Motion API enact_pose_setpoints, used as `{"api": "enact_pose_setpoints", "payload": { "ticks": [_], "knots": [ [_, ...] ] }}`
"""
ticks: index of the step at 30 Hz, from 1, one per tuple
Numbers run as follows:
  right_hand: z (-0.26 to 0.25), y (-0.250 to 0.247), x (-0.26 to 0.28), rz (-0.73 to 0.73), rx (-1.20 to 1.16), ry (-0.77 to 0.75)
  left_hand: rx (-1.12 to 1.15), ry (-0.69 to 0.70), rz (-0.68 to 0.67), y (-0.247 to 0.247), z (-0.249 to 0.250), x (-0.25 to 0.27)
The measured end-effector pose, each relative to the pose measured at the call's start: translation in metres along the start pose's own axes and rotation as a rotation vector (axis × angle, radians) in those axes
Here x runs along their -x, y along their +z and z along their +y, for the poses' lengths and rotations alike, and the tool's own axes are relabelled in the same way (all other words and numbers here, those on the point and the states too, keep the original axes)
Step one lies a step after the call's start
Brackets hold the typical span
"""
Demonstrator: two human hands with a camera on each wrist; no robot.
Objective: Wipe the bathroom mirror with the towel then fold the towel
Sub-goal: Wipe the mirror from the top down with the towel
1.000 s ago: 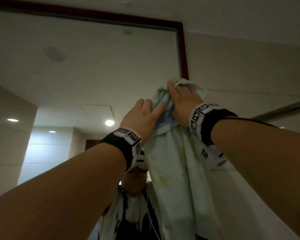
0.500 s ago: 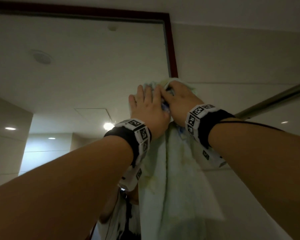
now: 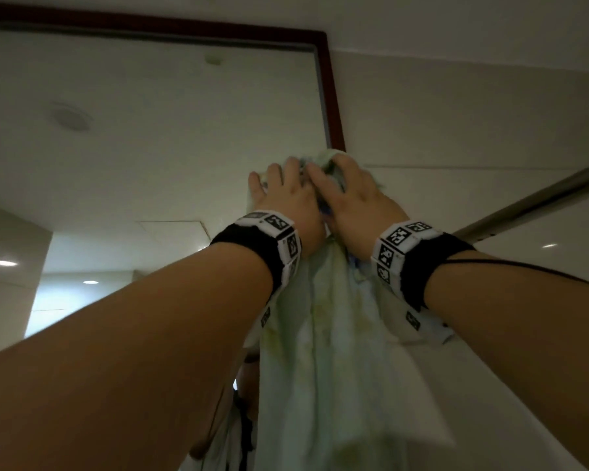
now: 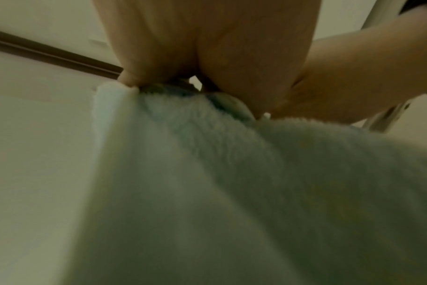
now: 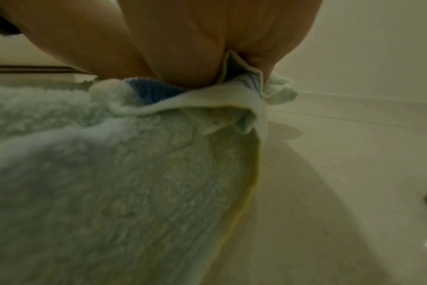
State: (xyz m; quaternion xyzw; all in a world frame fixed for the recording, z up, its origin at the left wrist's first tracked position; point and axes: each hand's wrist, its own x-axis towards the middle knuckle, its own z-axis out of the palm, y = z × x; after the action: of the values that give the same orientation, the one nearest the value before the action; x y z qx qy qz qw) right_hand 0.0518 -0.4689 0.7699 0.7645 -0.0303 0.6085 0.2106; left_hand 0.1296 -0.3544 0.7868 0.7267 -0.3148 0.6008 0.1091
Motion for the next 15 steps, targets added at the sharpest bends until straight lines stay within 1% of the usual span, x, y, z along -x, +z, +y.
{"api": "enact_pose_setpoints", "payload": {
  "ticks": [2,4,7,9,12,14,15],
  "knots": [
    [0.0,-0.007,-0.003,0.007,0.006,0.029,-0.025,-0.006,-0.05,-0.002,0.002,-0.003],
    [0.002,-0.009,-0.007,-0.014,0.078,0.032,-0.045,-0.003,-0.085,-0.003,0.002,-0.006],
    [0.001,-0.006,-0.008,-0.055,0.264,-0.012,0.006,0.03,-0.058,-0.001,-0.004,-0.005],
    [-0.004,-0.007,-0.009,-0.049,0.352,-0.009,0.031,0.056,-0.03,-0.003,-0.01,-0.003],
    [-0.011,-0.009,-0.01,-0.034,0.427,-0.015,-0.072,0.1,-0.016,-0.011,-0.016,-0.004],
    [-0.014,-0.009,-0.012,-0.039,0.4,0.005,-0.176,0.143,-0.004,-0.021,-0.016,-0.009],
    [-0.015,-0.006,-0.013,-0.059,0.347,0.036,-0.212,0.172,-0.003,-0.025,-0.016,-0.011]
  ]
}}
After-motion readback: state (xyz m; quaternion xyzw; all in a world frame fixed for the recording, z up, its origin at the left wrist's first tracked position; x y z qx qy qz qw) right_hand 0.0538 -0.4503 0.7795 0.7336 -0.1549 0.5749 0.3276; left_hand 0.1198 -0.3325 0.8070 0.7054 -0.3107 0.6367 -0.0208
